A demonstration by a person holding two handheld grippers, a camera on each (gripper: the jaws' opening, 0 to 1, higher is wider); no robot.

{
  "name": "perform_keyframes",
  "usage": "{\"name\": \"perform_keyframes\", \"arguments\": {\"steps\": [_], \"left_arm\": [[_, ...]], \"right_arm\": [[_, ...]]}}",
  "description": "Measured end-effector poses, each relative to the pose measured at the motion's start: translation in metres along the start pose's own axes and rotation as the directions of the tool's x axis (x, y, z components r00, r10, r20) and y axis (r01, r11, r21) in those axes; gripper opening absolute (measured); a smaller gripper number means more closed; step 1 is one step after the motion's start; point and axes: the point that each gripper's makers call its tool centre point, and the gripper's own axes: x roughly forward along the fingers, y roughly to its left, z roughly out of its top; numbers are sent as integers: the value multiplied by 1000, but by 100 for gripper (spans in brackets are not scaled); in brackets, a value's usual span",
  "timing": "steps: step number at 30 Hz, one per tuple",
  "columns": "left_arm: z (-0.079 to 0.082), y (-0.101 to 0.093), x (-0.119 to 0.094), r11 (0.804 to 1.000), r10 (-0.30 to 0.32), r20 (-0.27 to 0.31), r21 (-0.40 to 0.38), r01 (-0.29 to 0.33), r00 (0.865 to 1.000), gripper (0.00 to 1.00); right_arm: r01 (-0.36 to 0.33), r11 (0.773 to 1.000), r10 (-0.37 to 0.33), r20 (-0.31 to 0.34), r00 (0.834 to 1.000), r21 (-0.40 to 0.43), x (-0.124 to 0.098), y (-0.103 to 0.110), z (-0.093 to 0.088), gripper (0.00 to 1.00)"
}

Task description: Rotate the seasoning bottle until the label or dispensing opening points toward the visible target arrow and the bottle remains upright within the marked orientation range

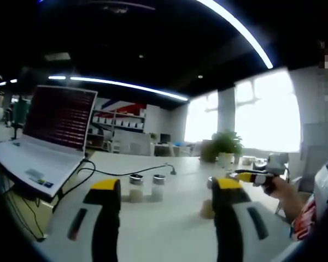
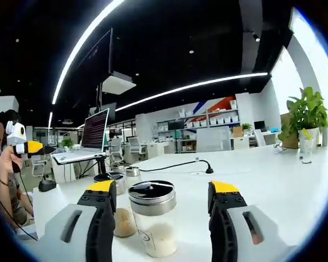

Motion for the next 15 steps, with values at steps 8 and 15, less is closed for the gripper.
{"name": "perform_keyframes", "arguments": {"steps": [8,15], "left_arm": [[-1,2,-1,1000,2,-5,1,-2,1000,72],[0,3,-1,1000,7,-5,1,-7,1000,72]], "right_arm": [[68,996,-67,9,998,-61,5,-2,6,62],[68,995,-67,6,998,-67,12,4,4,54]]}}
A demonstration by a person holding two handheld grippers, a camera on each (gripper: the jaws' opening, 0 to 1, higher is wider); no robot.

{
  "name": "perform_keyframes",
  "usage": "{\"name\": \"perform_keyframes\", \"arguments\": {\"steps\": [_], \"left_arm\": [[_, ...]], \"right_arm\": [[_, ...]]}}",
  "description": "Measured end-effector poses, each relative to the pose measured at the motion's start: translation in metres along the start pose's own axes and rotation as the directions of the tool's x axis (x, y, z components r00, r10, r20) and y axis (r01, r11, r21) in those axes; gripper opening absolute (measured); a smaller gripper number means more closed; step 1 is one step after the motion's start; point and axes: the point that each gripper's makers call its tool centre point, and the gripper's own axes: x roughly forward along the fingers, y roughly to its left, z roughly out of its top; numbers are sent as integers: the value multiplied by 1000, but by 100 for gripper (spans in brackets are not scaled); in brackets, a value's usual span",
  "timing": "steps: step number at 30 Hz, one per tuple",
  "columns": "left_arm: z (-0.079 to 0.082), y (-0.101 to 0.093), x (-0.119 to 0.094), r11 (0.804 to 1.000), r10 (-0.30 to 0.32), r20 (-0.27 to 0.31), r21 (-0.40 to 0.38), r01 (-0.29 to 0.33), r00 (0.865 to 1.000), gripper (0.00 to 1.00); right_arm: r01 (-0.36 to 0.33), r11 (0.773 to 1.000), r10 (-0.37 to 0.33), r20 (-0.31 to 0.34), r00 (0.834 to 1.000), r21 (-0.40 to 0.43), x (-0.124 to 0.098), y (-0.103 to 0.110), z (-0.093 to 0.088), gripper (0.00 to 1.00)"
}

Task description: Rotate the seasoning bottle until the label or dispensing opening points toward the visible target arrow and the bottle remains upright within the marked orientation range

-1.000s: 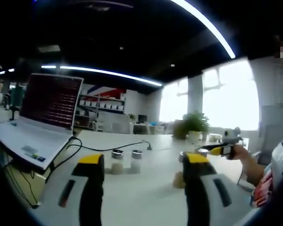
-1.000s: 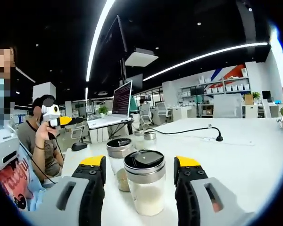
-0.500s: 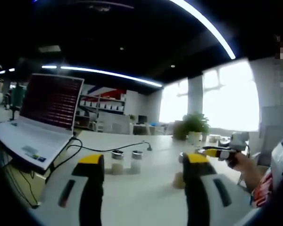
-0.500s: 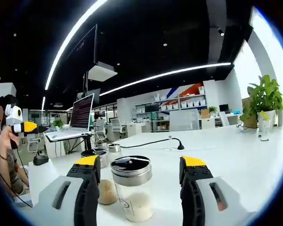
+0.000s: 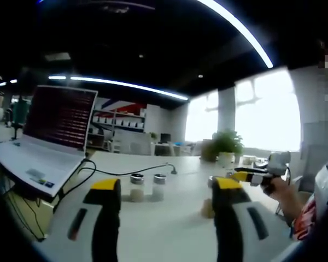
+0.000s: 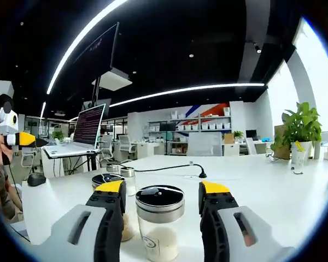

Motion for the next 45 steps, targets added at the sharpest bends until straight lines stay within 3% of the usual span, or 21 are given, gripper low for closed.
{"name": "perform_keyframes", "arguments": {"steps": [14,21,30,34,45], "left_arm": [[1,-1,0,1000,-1,4,-1,1,1000,72],[1,-2,0,1000,-9,6,-6,9,1000,72],[7,0,-3,999,-10,36,-39,11,999,71],[6,-2,-3,1000,-5,21,-4,5,1000,69],[2,-8,1,999,-35,11,-9,35,999,70]], "right_arm": [[20,1000,-20,-27,999,-7,5,-3,-11,46],[-14,1000,15,-40,999,17,7,3,-16,39],[-22,1000,22,-44,999,-8,8,3,-17,39],[-28,1000,27,-45,999,-8,8,3,-17,39],[-82,997,82,-46,996,-3,7,6,-17,38]]}}
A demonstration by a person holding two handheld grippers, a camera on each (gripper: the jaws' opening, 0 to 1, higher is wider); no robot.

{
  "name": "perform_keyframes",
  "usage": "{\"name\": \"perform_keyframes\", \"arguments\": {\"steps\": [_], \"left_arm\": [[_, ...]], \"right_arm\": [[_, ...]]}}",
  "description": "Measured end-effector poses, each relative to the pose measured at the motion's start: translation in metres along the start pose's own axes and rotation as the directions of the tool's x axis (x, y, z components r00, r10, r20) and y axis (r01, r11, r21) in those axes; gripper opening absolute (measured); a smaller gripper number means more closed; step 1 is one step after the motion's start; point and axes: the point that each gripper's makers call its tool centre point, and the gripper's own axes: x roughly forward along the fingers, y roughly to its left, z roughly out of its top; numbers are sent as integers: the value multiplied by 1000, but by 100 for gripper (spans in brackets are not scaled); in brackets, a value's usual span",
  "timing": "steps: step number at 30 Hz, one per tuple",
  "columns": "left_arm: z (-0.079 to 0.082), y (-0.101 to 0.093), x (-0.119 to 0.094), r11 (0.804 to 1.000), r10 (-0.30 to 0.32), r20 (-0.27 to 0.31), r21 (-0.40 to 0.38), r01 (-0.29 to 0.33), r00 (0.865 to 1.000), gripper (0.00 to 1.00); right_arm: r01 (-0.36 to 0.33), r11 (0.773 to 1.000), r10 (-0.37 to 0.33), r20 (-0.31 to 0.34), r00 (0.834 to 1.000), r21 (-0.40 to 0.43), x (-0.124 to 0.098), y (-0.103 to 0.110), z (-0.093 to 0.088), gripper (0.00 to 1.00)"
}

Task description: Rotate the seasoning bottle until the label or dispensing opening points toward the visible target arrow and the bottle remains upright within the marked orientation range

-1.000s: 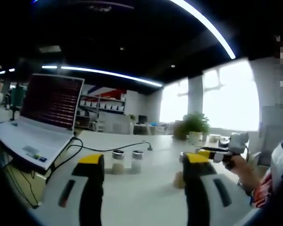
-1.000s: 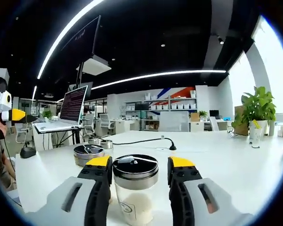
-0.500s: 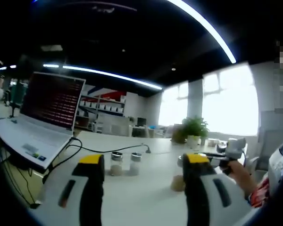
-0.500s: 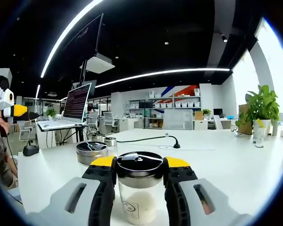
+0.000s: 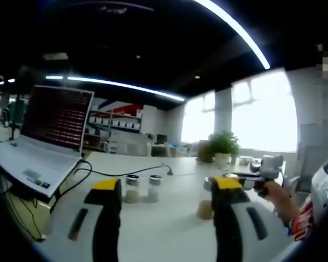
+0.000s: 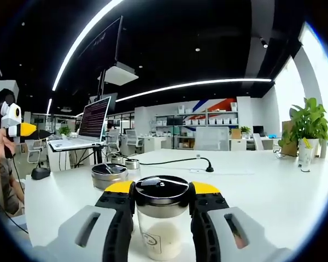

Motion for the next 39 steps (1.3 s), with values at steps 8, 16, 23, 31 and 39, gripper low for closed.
{"name": "perform_keyframes", "arguments": {"steps": [8,16,23,31,39], "left_arm": [[-1,0,0,1000,0,-3,-9,0,1000,70],[-2,0,1,1000,2,-6,-8,-2,1000,70],[-2,-1,0,1000,2,-4,-7,-2,1000,70],[-2,-1,0,1000,2,-6,-9,-2,1000,70],[-1,0,-1,1000,4,-3,-8,-4,1000,70]], "right_arm": [[-34,999,34,-10,999,-8,0,1,0,38],[-45,999,45,-16,999,-5,0,1,0,39],[-58,998,58,-24,998,-10,1,1,0,39],[-68,997,68,-15,998,-25,-2,4,6,42],[-86,995,85,-19,996,-57,-13,5,17,43]]}}
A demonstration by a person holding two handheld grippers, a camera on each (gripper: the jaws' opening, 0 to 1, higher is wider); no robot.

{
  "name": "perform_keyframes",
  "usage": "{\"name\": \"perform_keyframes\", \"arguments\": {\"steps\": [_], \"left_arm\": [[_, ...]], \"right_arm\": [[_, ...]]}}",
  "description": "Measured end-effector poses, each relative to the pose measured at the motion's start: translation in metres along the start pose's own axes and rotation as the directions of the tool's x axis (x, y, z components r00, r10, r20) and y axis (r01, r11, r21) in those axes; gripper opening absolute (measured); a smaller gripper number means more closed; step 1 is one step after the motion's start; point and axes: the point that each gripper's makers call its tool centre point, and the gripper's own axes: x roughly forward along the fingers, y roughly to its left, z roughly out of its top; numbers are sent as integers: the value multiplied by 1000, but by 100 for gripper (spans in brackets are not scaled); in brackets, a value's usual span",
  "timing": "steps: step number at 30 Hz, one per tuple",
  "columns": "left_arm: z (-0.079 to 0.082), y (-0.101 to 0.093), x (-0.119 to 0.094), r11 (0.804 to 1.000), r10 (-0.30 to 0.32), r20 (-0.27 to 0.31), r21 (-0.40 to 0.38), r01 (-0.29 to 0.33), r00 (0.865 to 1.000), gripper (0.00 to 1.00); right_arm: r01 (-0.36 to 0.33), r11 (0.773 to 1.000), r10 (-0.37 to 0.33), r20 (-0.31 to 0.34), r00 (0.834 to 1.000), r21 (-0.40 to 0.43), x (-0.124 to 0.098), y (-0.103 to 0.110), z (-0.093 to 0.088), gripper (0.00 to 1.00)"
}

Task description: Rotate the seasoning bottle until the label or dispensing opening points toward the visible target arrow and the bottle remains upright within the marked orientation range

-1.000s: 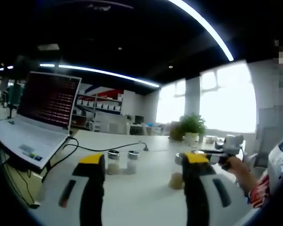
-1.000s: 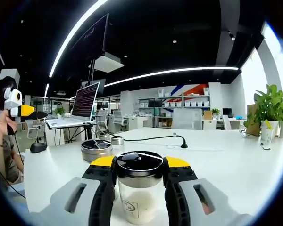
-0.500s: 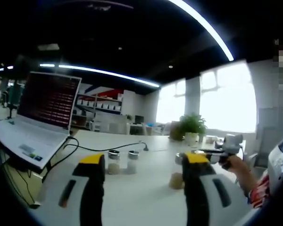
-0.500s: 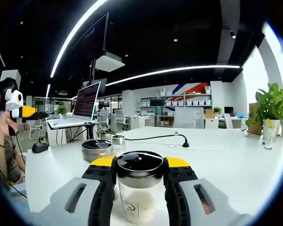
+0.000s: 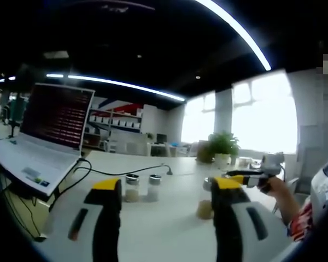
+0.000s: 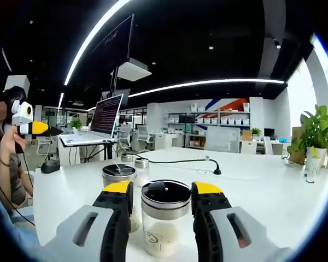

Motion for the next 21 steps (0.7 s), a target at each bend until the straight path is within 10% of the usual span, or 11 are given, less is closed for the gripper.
{"name": "perform_keyframes", "arguments": {"steps": [21], "left_arm": [[-4,-11,4,998,2,-26,64,0,1000,71]], "right_arm": [[96,995,-96,13,995,-16,-55,-40,1,41]]}}
